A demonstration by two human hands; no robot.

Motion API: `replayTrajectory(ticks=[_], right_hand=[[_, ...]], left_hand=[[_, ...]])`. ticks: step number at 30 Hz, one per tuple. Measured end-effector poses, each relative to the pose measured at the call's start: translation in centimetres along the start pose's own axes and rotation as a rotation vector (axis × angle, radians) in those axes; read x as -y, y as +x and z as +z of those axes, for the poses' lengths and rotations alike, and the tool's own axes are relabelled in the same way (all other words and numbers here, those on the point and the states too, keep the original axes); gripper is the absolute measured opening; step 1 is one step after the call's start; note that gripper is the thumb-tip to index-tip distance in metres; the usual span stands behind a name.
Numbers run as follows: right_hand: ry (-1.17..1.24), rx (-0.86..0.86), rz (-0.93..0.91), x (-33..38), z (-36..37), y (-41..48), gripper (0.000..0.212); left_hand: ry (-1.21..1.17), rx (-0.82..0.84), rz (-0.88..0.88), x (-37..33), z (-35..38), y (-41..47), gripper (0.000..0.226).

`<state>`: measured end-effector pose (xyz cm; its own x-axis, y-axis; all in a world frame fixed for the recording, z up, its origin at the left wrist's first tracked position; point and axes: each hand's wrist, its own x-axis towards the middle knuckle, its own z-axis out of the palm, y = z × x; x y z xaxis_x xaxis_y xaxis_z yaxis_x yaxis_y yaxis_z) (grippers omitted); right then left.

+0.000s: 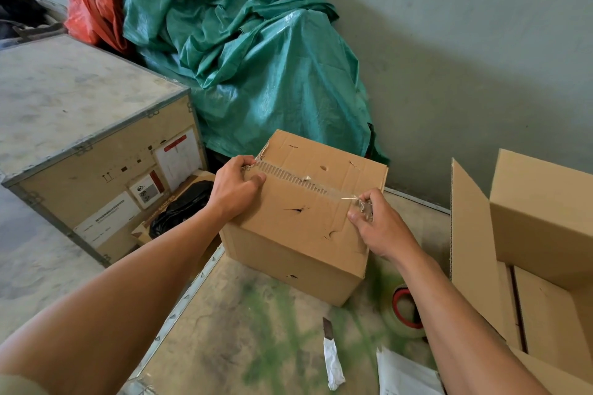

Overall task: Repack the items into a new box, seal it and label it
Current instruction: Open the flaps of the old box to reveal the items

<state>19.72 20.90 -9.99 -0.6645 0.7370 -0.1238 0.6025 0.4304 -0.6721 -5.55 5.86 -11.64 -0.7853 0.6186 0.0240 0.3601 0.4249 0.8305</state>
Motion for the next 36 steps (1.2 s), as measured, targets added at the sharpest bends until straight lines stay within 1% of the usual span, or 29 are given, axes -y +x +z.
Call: replayTrajectory(ticks=[4, 8, 14, 16, 18, 20, 23, 25, 26, 27, 28, 29, 30, 32, 33, 34, 35, 36], right_hand=[[-0.016, 0.014, 0.023, 0.5, -0.1, 0.3, 0.030], [0.035, 0.020, 0.037, 0.8, 0.2, 0.0, 0.023], [0.141, -0.138, -0.091, 1.5, -0.4, -1.5, 0.022], [0.176, -0.194, -0.122, 1.7, -0.7, -2.4, 0.024], [0.187, -0.216, -0.134, 1.9, -0.8, -2.9, 0.026], [0.206, -0.188, -0.130, 2.4, -1.0, -3.7, 0.029], [0.245, -0.110, -0.101, 3.5, -1.4, -4.9, 0.046], [0.301, -0.120, -0.090, 3.8, -1.4, -5.9, 0.053], [0.330, -0.133, -0.091, 3.7, -1.3, -6.3, 0.049], [0.356, -0.133, -0.099, 3.5, -1.3, -6.8, 0.040], [0.385, -0.107, -0.097, 3.3, -1.2, -7.5, 0.034], [0.445, -0.066, -0.101, 3.3, -1.0, -8.3, 0.039], [0.529, -0.026, -0.096, 3.2, -1.0, -9.0, 0.052], [0.698, 0.024, -0.052, 3.2, -1.0, -10.3, 0.071], [0.746, 0.051, -0.012, 3.2, -1.1, -10.6, 0.077], [0.743, 0.071, 0.018, 3.2, -1.1, -10.9, 0.076], [0.697, 0.073, 0.034, 3.2, -0.9, -11.1, 0.066], [0.590, 0.048, 0.024, 2.8, -0.5, -11.0, 0.048]], left_hand=[[-0.010, -0.012, 0.028, -0.1, -0.1, -0.3, 0.035], [-0.063, -0.033, 0.038, -0.4, -0.5, -0.8, 0.025], [-0.231, -0.113, 0.013, -1.7, -1.6, -1.8, 0.017], [-0.250, -0.106, -0.008, -2.0, -2.5, -2.3, 0.011], [-0.285, -0.059, -0.031, -2.3, -3.1, -2.5, 0.009], [-0.315, -0.006, -0.061, -2.9, -4.1, -3.1, 0.009], [-0.358, 0.032, -0.103, -3.6, -5.4, -3.6, 0.014], [-0.377, 0.034, -0.102, -3.8, -6.1, -4.0, 0.020], [-0.393, 0.033, -0.109, -3.8, -6.3, -4.3, 0.023], [-0.421, 0.033, -0.128, -4.0, -6.6, -4.7, 0.025], [-0.463, 0.038, -0.165, -4.1, -6.9, -4.9, 0.027], [-0.508, 0.054, -0.210, -4.3, -7.3, -5.2, 0.028], [-0.548, 0.086, -0.254, -4.3, -7.8, -5.3, 0.029], [-0.566, 0.208, -0.321, -3.9, -8.9, -5.5, 0.033], [-0.551, 0.278, -0.347, -3.7, -9.5, -5.6, 0.032], [-0.526, 0.329, -0.369, -3.3, -9.9, -5.7, 0.026], [-0.471, 0.359, -0.374, -2.8, -10.1, -5.7, 0.018], [-0.377, 0.375, -0.353, -2.3, -10.2, -5.6, 0.013]])
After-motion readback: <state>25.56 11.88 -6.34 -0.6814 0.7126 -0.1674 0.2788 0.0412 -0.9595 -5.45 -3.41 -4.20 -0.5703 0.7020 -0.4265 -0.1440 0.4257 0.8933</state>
